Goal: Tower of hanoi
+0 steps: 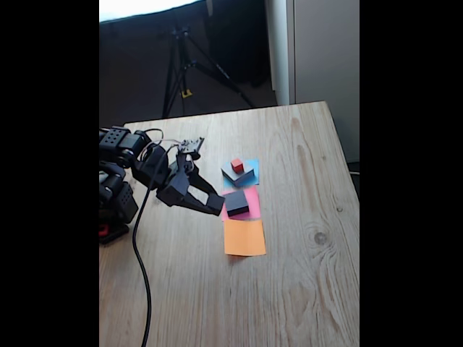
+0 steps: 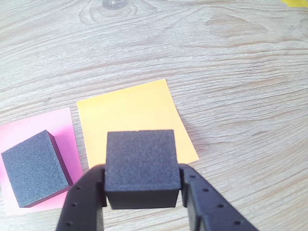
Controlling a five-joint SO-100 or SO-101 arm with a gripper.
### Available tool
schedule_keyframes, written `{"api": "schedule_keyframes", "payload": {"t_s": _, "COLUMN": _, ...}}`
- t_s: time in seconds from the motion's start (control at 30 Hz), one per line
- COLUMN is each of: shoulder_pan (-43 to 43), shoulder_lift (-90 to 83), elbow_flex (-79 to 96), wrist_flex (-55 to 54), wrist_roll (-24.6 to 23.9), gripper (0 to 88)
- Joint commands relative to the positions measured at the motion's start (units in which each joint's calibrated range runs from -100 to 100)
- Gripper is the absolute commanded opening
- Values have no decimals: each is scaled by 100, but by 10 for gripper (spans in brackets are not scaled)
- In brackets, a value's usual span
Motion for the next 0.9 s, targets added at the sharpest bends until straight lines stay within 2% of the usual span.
{"api": "schedule_keyframes", "payload": {"t_s": 0.0, "shoulder_pan": -62, "shoulder_lift": -24, "elbow_flex": 784, "wrist_flex": -1698, "wrist_roll": 69, "gripper": 13}}
{"api": "schedule_keyframes", "payload": {"t_s": 0.17, "shoulder_pan": -162, "shoulder_lift": 960, "elbow_flex": 1111, "wrist_flex": -3397, "wrist_roll": 69, "gripper": 15}}
{"api": "schedule_keyframes", "payload": {"t_s": 0.4, "shoulder_pan": -179, "shoulder_lift": 2164, "elbow_flex": 1248, "wrist_flex": -5073, "wrist_roll": 69, "gripper": 16}}
{"api": "schedule_keyframes", "payload": {"t_s": 0.73, "shoulder_pan": -179, "shoulder_lift": 3277, "elbow_flex": 1938, "wrist_flex": -7015, "wrist_roll": 69, "gripper": 18}}
{"api": "schedule_keyframes", "payload": {"t_s": 0.87, "shoulder_pan": -238, "shoulder_lift": 3776, "elbow_flex": 1884, "wrist_flex": -7412, "wrist_roll": 69, "gripper": 18}}
